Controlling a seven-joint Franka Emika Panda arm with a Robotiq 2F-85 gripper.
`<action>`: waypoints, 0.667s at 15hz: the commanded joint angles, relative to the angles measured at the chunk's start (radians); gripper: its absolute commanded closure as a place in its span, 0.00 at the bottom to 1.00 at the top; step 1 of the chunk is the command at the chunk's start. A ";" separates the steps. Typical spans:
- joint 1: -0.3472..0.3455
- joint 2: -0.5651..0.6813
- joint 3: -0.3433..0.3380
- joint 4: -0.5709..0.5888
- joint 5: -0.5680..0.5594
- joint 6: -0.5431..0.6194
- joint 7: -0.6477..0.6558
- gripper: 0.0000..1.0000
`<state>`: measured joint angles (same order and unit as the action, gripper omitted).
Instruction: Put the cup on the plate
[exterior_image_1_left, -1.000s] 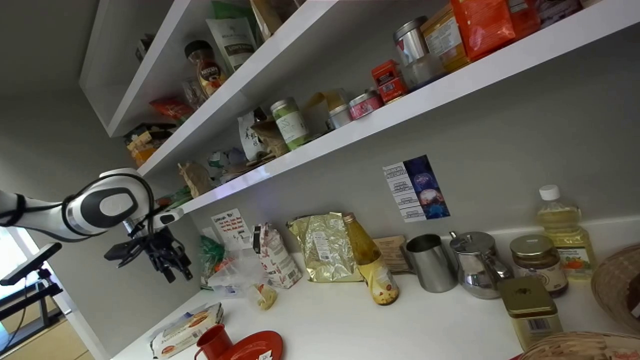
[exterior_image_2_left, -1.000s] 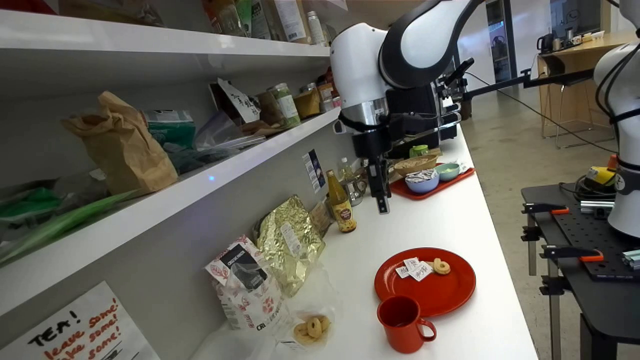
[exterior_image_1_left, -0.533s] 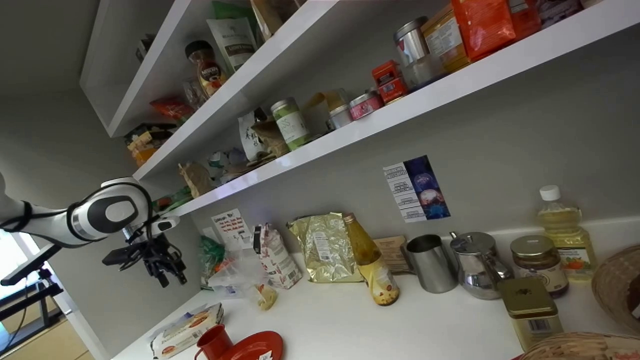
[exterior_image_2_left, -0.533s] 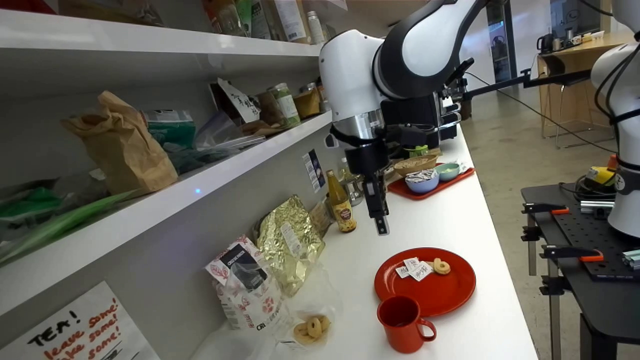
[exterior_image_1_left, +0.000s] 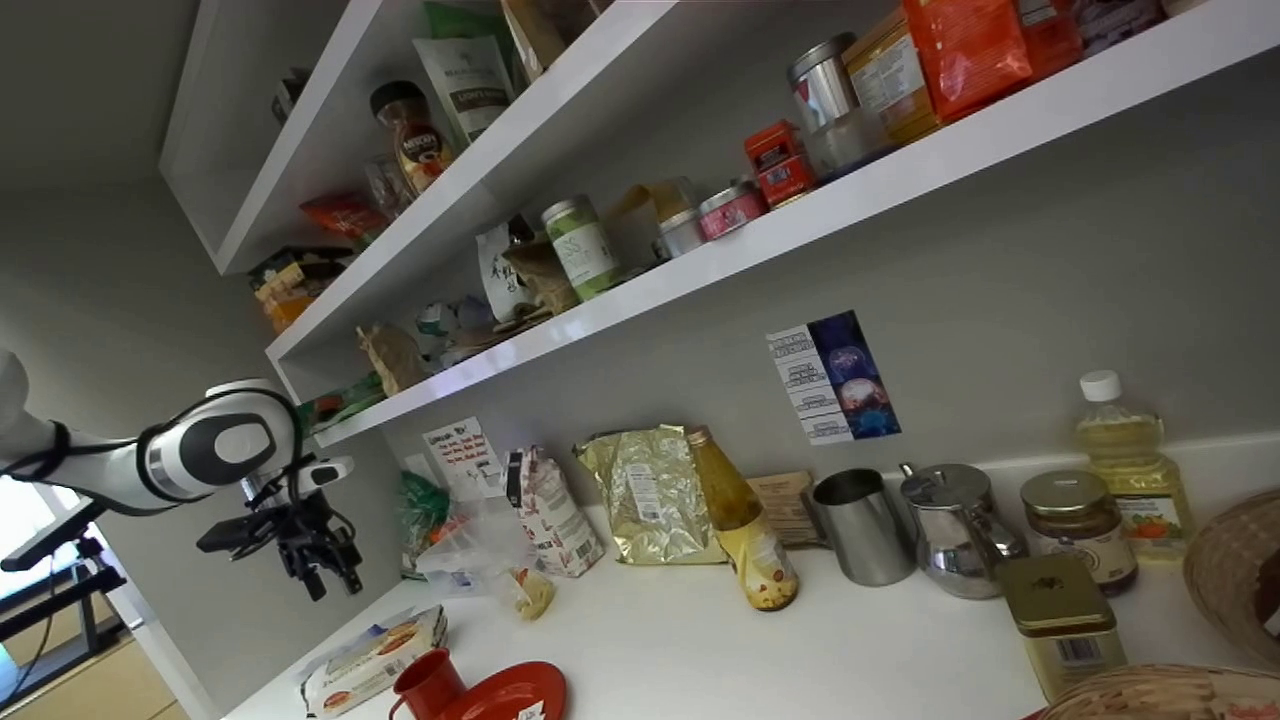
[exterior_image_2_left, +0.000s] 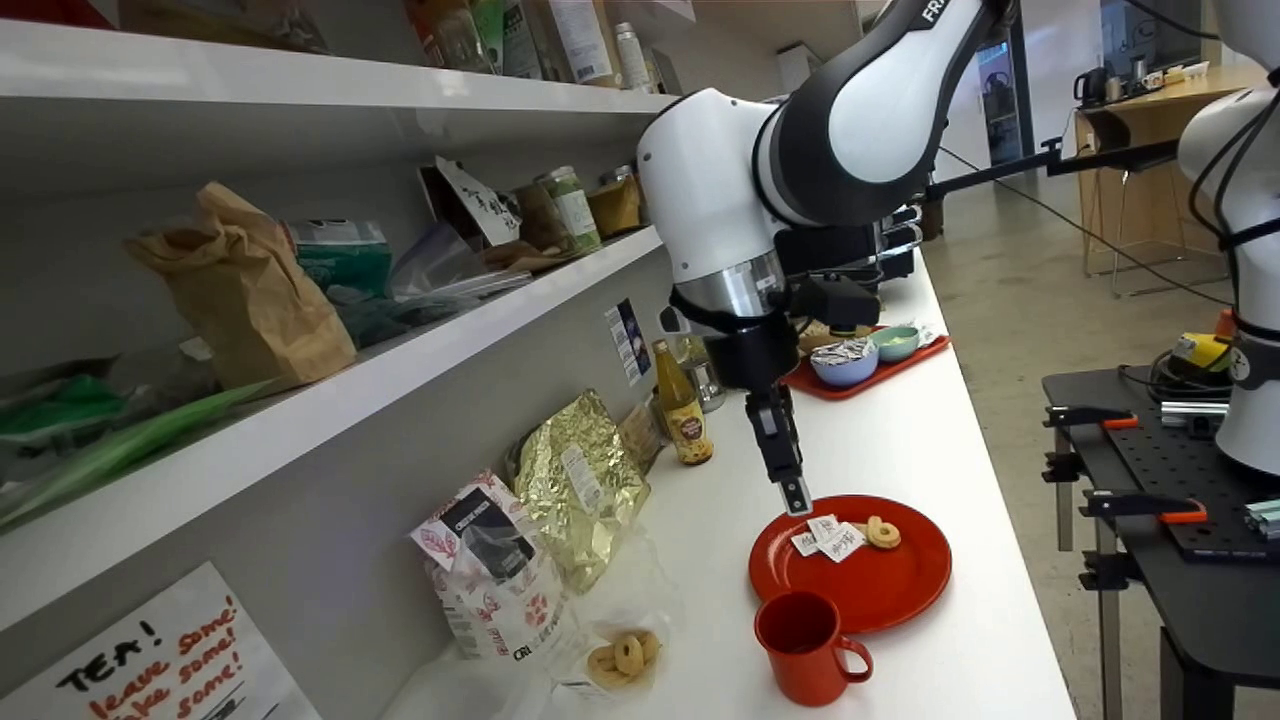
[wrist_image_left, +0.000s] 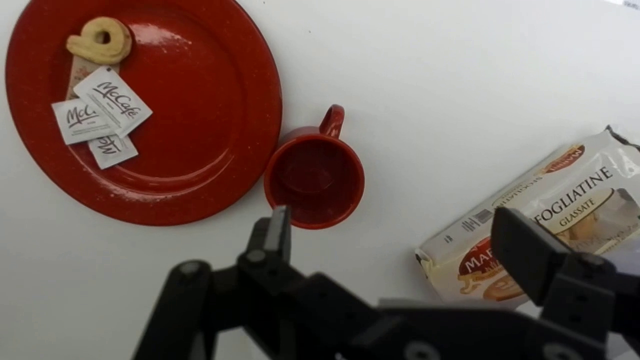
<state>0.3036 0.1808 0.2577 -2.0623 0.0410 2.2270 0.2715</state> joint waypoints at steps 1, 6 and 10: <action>0.009 0.032 -0.006 0.021 -0.017 -0.027 0.022 0.00; 0.007 0.075 -0.014 0.011 -0.019 -0.026 0.024 0.00; 0.006 0.116 -0.026 -0.005 -0.009 -0.005 0.027 0.00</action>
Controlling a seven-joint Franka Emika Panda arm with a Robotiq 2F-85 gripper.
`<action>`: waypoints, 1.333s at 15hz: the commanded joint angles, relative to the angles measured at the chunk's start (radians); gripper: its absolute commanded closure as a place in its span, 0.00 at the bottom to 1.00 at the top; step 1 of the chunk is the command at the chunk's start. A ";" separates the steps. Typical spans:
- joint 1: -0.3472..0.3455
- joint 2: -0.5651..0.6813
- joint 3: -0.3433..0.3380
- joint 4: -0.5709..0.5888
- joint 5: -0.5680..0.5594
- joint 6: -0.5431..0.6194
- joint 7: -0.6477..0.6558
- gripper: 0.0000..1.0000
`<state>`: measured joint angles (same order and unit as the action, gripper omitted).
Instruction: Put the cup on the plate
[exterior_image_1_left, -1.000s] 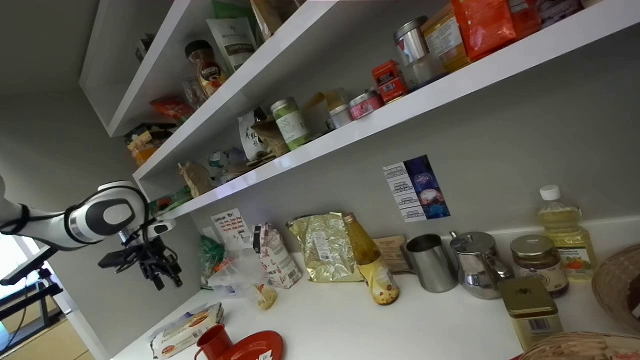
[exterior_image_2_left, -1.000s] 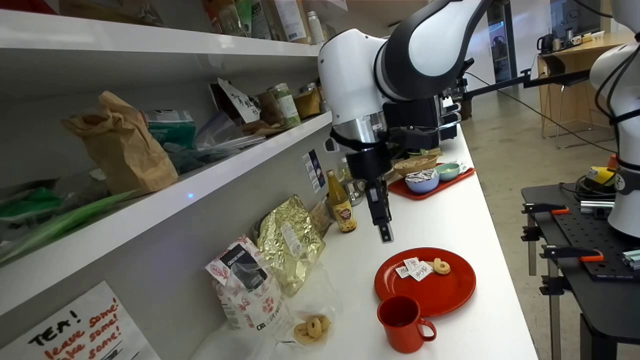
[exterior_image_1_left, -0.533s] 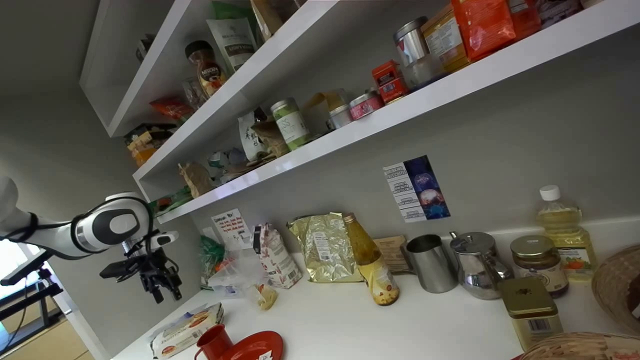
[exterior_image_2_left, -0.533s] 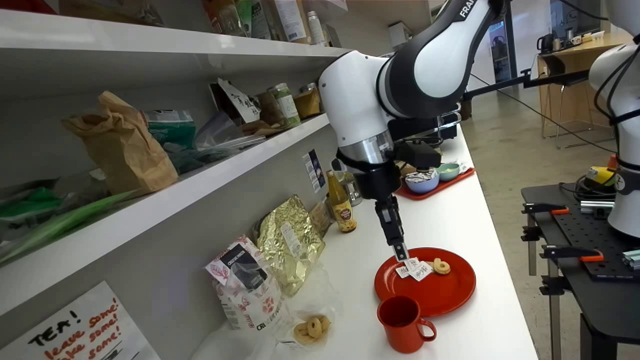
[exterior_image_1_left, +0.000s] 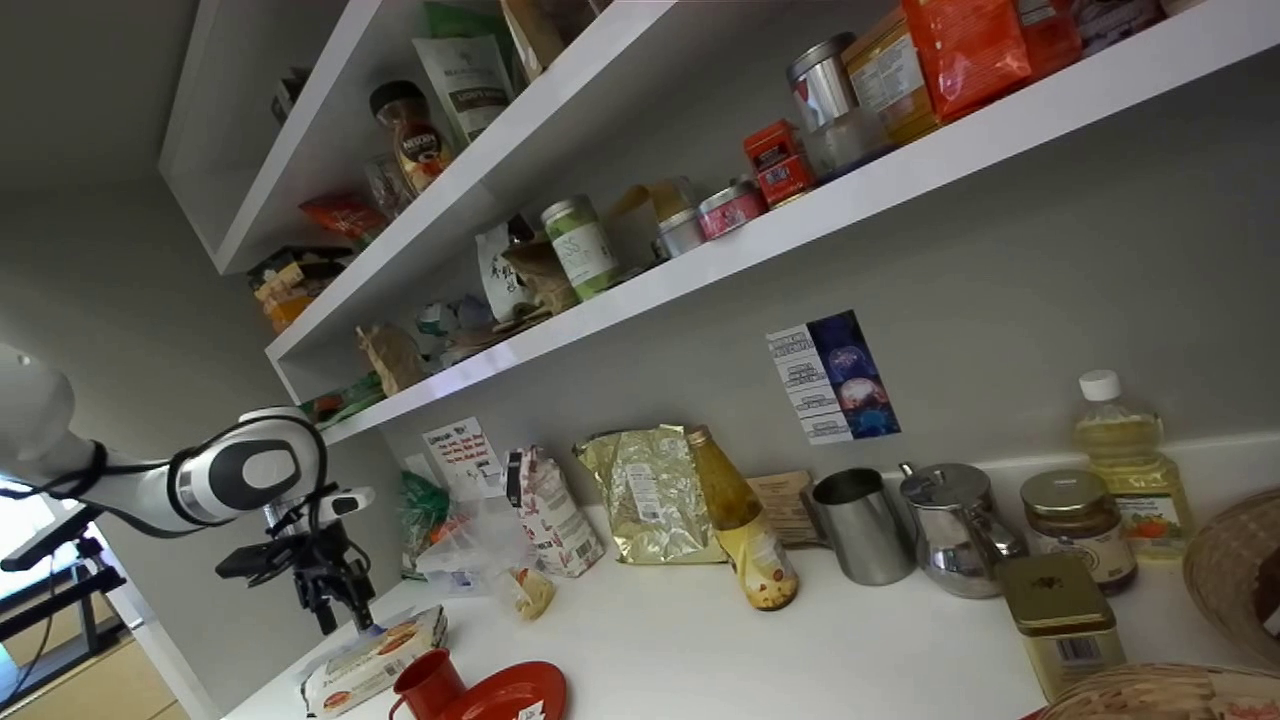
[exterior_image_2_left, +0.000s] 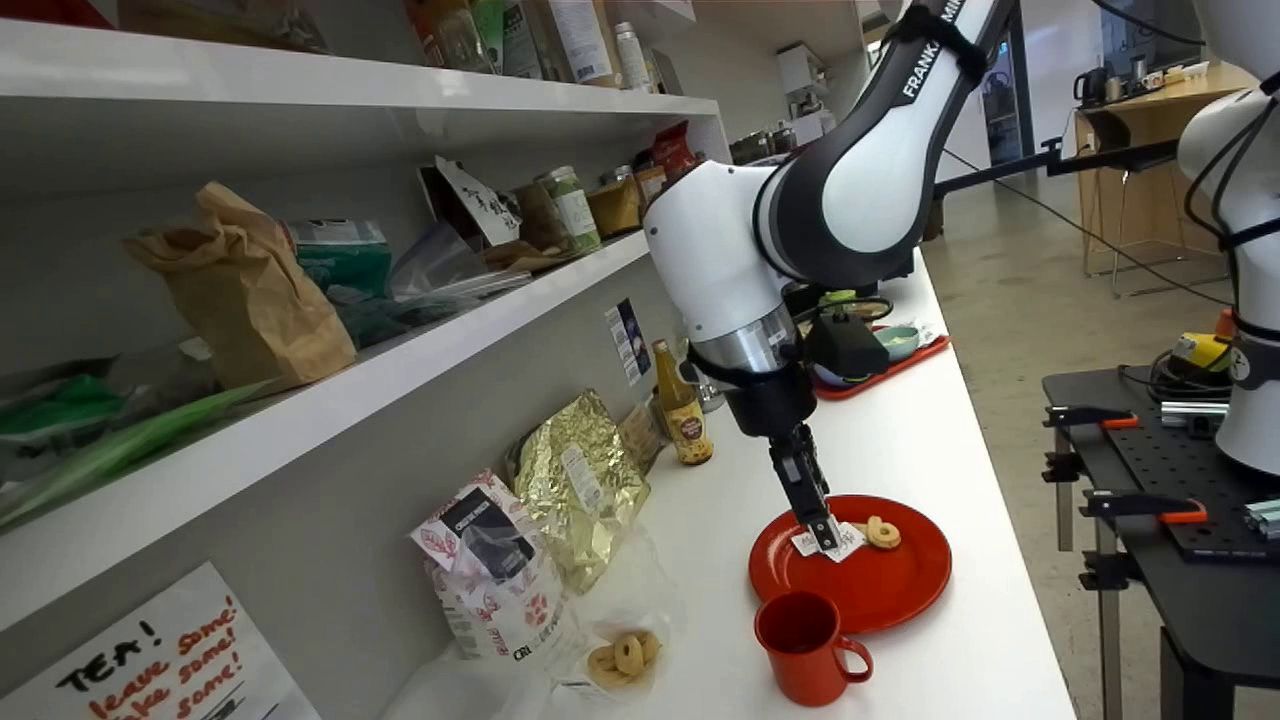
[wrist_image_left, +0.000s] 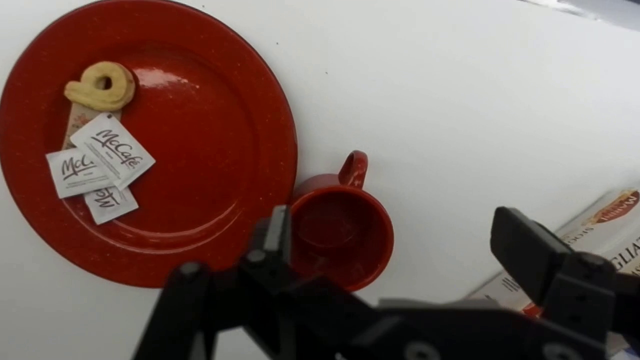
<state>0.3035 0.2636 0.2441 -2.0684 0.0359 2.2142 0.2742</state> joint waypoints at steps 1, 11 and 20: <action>0.006 0.044 -0.016 -0.003 0.001 0.014 0.025 0.00; 0.046 0.100 -0.067 -0.020 -0.031 0.162 0.183 0.00; 0.103 0.104 -0.069 -0.010 -0.097 0.180 0.317 0.00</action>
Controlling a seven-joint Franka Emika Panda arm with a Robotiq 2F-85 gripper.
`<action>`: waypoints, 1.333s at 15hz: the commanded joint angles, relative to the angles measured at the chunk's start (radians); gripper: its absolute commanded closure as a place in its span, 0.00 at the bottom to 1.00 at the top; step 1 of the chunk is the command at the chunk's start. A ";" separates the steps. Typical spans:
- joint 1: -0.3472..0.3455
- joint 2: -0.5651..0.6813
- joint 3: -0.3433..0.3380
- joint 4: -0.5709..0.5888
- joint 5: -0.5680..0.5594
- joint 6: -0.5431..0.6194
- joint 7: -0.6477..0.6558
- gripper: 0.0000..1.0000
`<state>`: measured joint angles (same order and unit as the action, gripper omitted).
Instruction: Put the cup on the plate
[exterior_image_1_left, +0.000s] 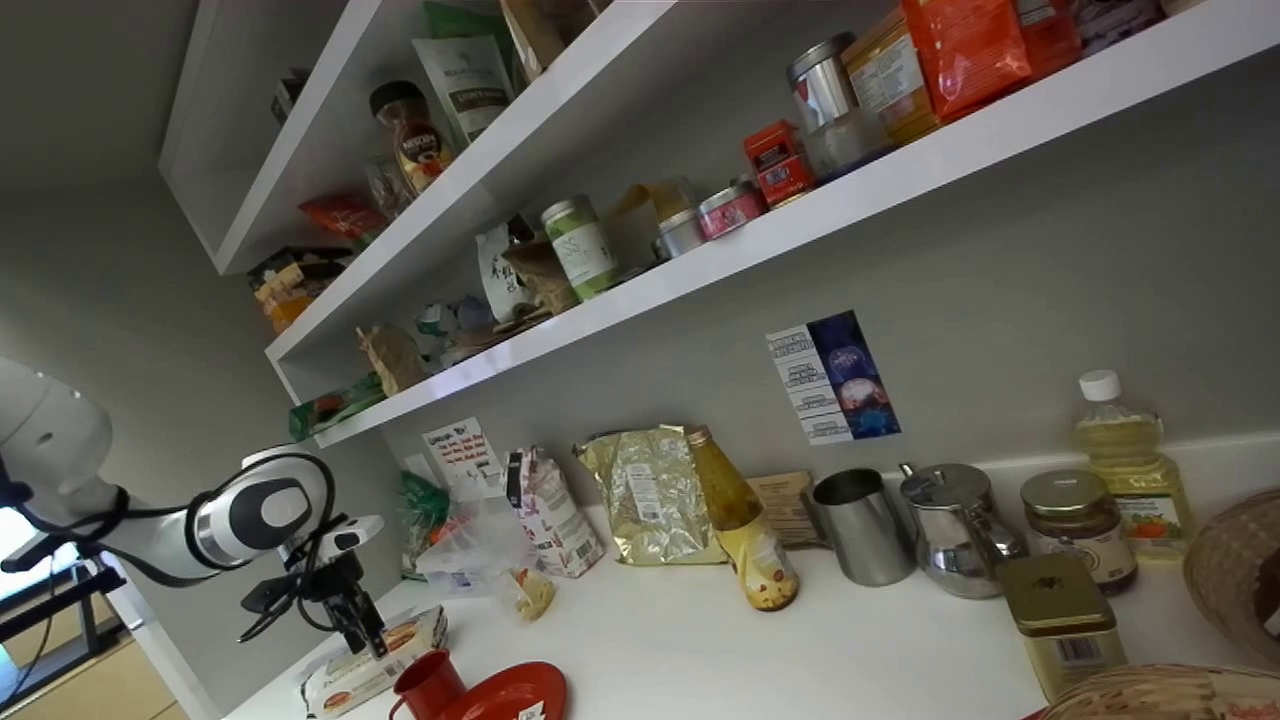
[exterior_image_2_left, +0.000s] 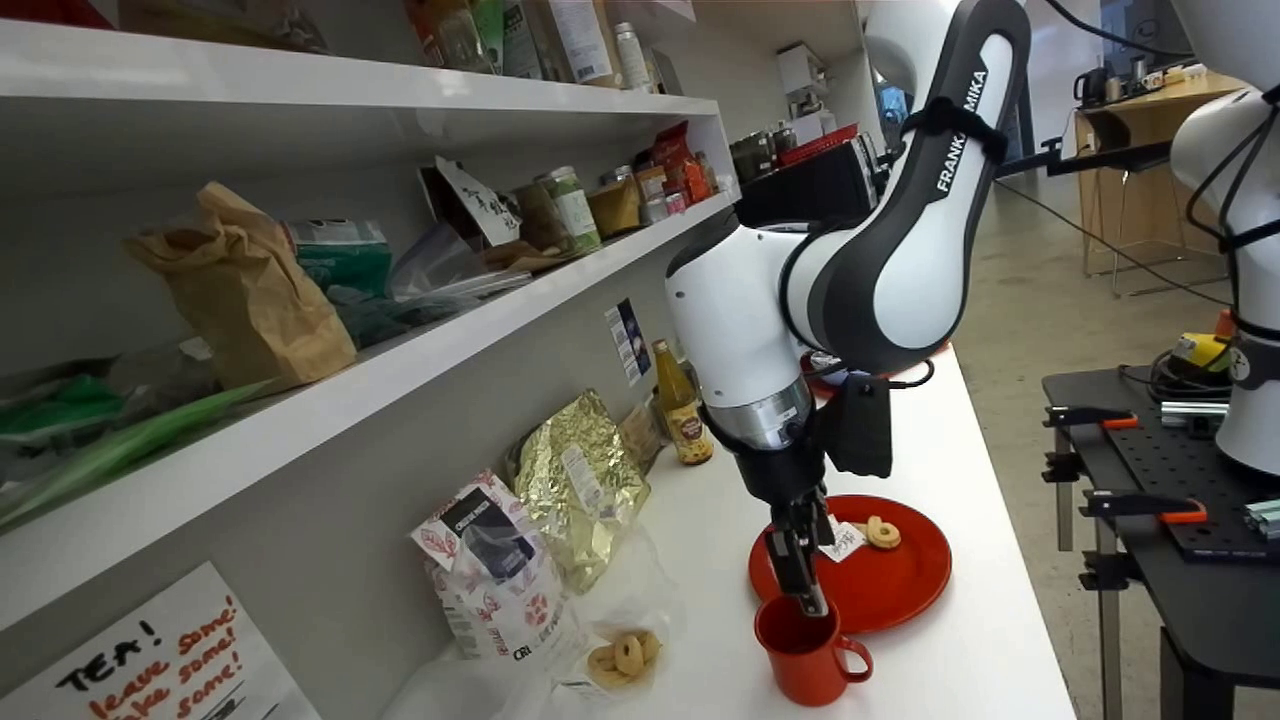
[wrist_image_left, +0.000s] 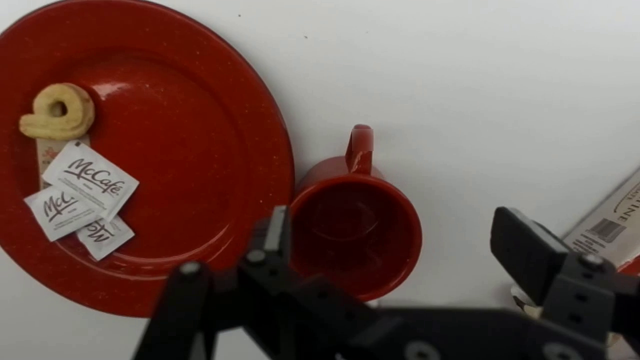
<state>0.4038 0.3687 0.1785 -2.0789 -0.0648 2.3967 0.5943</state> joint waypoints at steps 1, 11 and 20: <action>0.006 -0.001 -0.003 0.000 0.002 -0.002 0.001 0.00; 0.008 0.009 -0.007 0.004 -0.004 -0.005 0.006 0.00; -0.024 0.163 -0.133 0.096 -0.017 0.008 0.054 0.00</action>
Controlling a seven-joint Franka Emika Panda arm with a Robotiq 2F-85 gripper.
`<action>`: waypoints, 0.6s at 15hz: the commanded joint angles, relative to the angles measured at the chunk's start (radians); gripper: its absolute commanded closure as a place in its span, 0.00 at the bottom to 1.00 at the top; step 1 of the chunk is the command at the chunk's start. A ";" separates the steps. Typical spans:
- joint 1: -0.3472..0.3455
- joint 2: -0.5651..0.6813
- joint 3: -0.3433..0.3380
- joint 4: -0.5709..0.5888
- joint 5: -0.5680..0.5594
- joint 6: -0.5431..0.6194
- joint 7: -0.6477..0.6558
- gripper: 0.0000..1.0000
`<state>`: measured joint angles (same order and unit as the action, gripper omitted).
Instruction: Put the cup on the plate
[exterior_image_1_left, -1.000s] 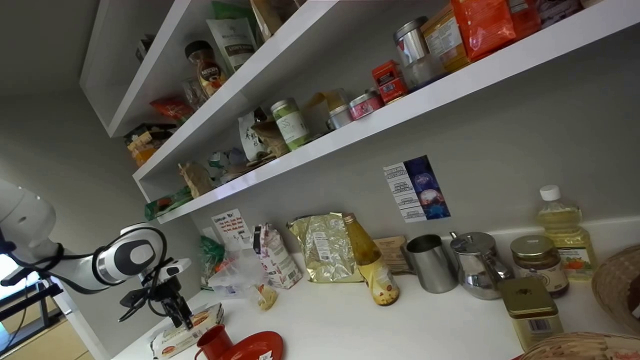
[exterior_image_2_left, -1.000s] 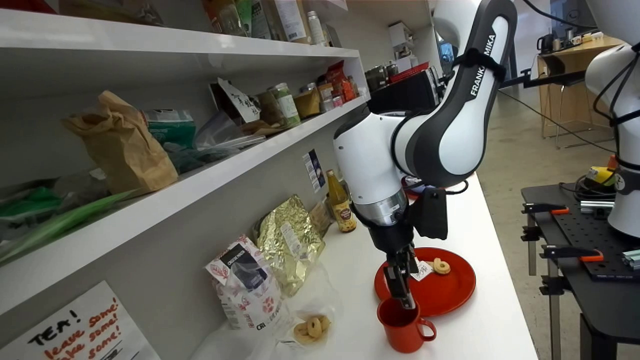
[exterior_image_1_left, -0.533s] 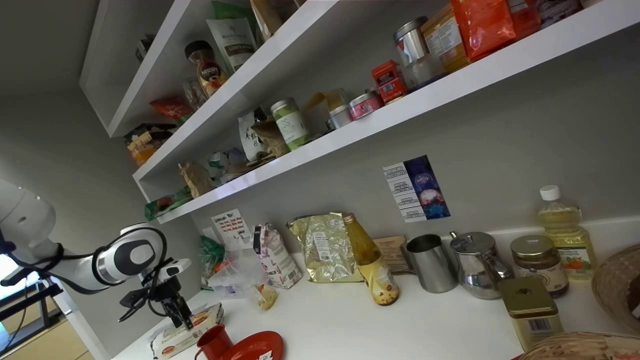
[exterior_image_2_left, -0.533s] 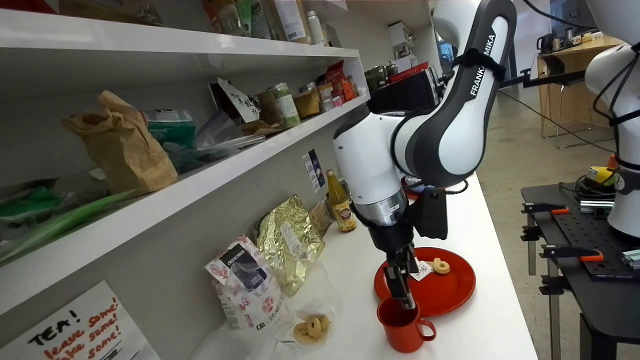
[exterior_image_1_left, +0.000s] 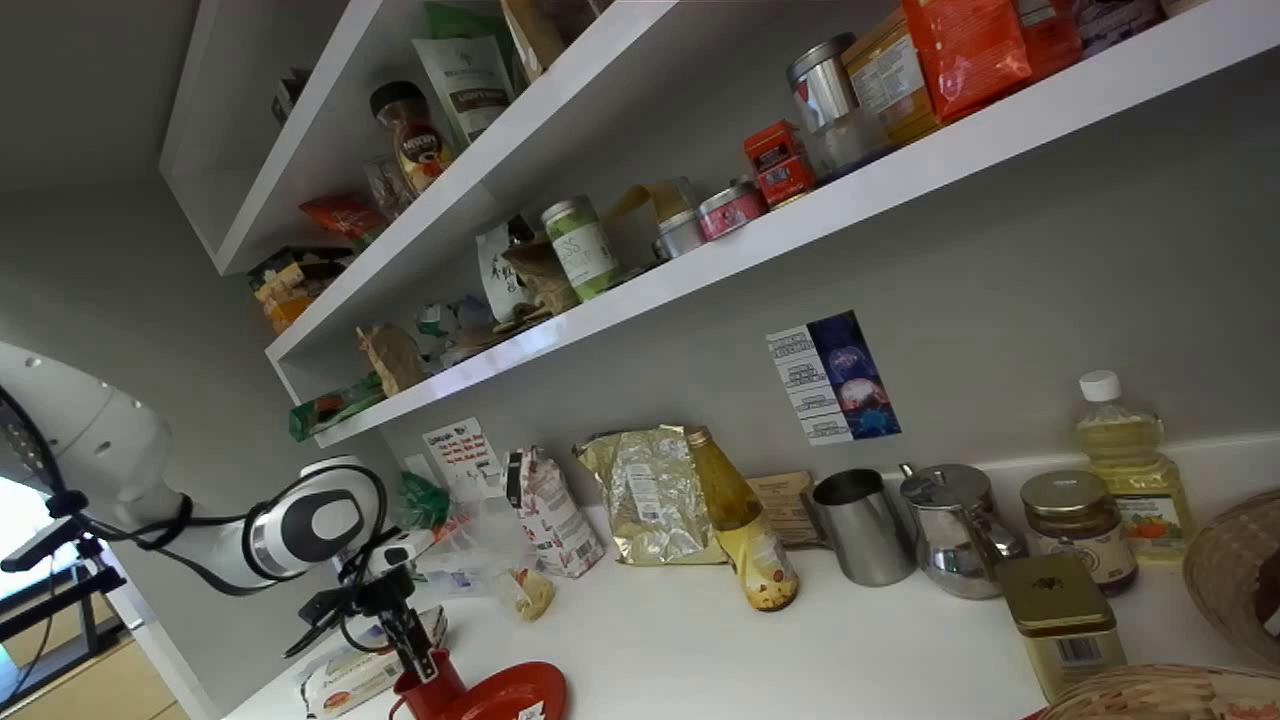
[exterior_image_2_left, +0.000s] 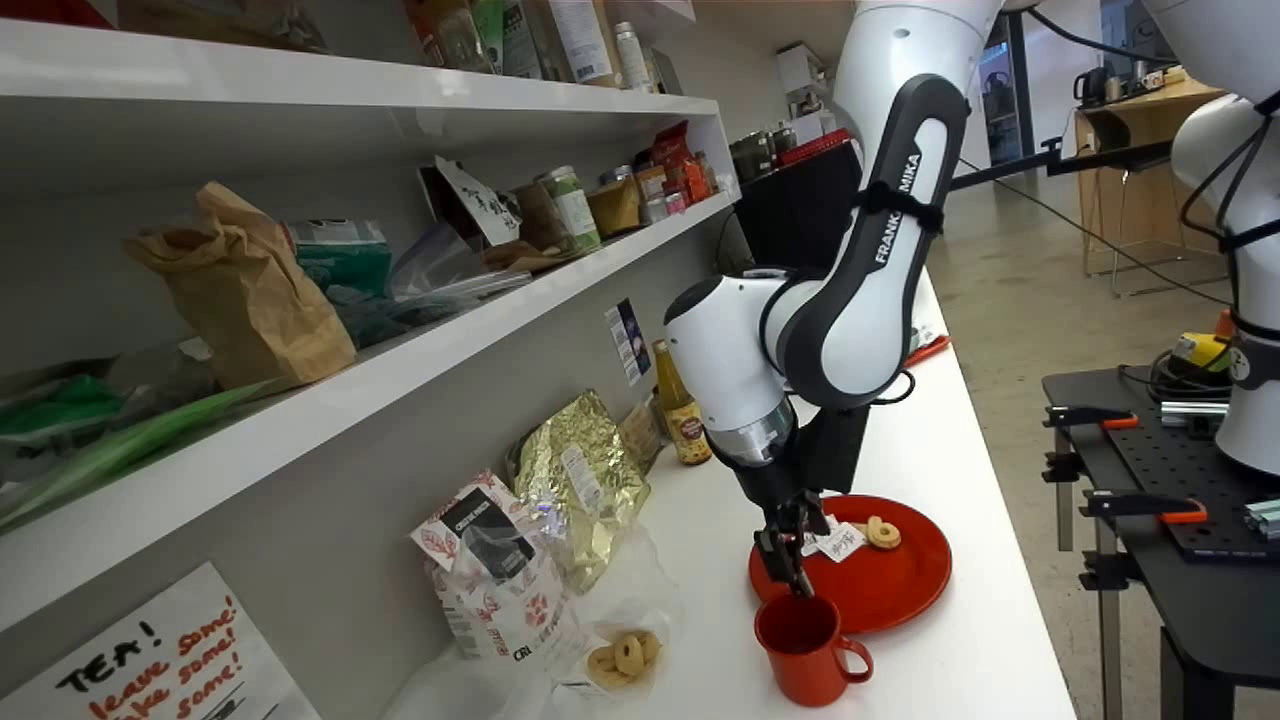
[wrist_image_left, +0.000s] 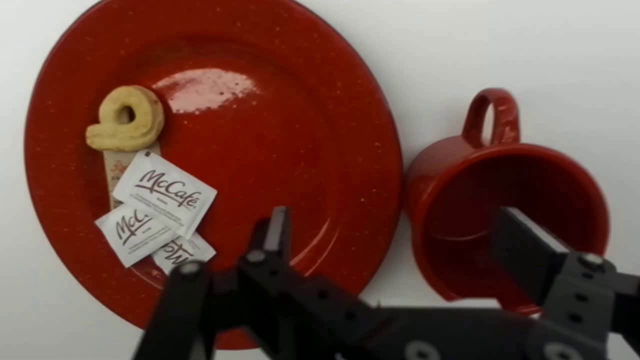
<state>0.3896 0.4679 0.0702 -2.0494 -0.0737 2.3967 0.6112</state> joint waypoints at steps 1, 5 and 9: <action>-0.016 0.078 -0.033 0.084 0.001 0.012 0.040 0.00; 0.000 0.089 -0.027 0.131 0.030 -0.004 0.097 0.00; 0.031 0.092 0.004 0.154 0.031 -0.015 0.155 0.00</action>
<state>0.3952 0.5454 0.0587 -1.9317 -0.0594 2.4008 0.7225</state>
